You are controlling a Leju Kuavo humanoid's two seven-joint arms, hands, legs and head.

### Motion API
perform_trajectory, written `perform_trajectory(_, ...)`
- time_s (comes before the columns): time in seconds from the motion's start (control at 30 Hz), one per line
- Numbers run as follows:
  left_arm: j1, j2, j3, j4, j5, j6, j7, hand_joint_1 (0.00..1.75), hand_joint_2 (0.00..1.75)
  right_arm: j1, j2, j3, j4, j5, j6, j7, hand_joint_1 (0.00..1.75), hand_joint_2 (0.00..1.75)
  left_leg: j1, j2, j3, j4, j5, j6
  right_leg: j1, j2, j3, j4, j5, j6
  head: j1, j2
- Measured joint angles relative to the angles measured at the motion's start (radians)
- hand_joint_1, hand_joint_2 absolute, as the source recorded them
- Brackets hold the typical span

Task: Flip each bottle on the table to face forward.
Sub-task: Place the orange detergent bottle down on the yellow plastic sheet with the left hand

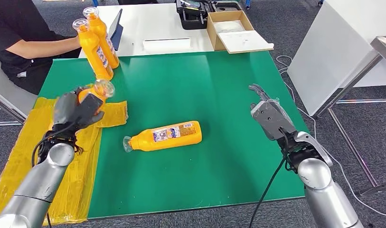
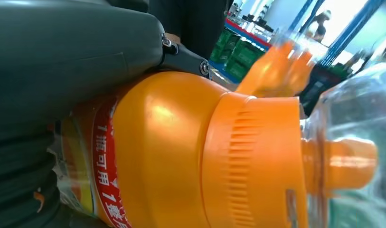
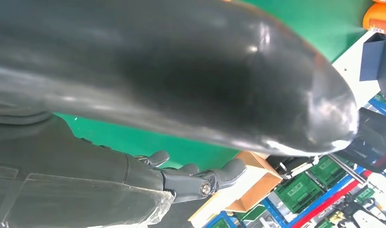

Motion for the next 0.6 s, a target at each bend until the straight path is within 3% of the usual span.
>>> perform_trajectory(0.4,-0.003,0.031,-0.138,0.268,-0.214,0.022,-0.038,1.75,1.75,-0.01,-0.01,0.037,-0.01,-0.019,0.022,-0.014,0.0,0.0,0.0,-0.001,0.0,0.0,0.0,0.0,0.0,0.0,0.0,0.0,0.0,0.0,0.0,0.0)
perform_trajectory(0.47,-0.01,0.034,-0.155,0.297,-0.226,0.026,-0.041,0.88,1.75,-0.01,-0.01,0.042,-0.011,-0.019,0.027,-0.017,0.0,0.0,0.0,-0.001,0.001,0.0,0.0,0.0,0.0,0.0,0.001,0.0,0.0,0.0,0.0,0.0)
perform_trajectory(0.53,-0.015,0.035,-0.168,0.32,-0.233,0.025,-0.041,0.01,0.87,-0.012,-0.01,0.048,-0.011,-0.019,0.03,-0.018,0.0,0.0,0.0,0.0,0.002,0.0,0.0,0.0,0.0,0.0,0.002,0.0,0.0,0.0,0.0,0.0)
perform_trajectory(0.6,-0.02,0.035,-0.18,0.339,-0.241,0.014,-0.037,0.0,0.0,-0.013,-0.009,0.053,-0.011,-0.017,0.034,-0.019,0.0,0.0,0.0,0.0,0.003,0.0,0.0,0.0,0.0,0.0,0.003,0.0,0.0,0.0,0.0,0.0)
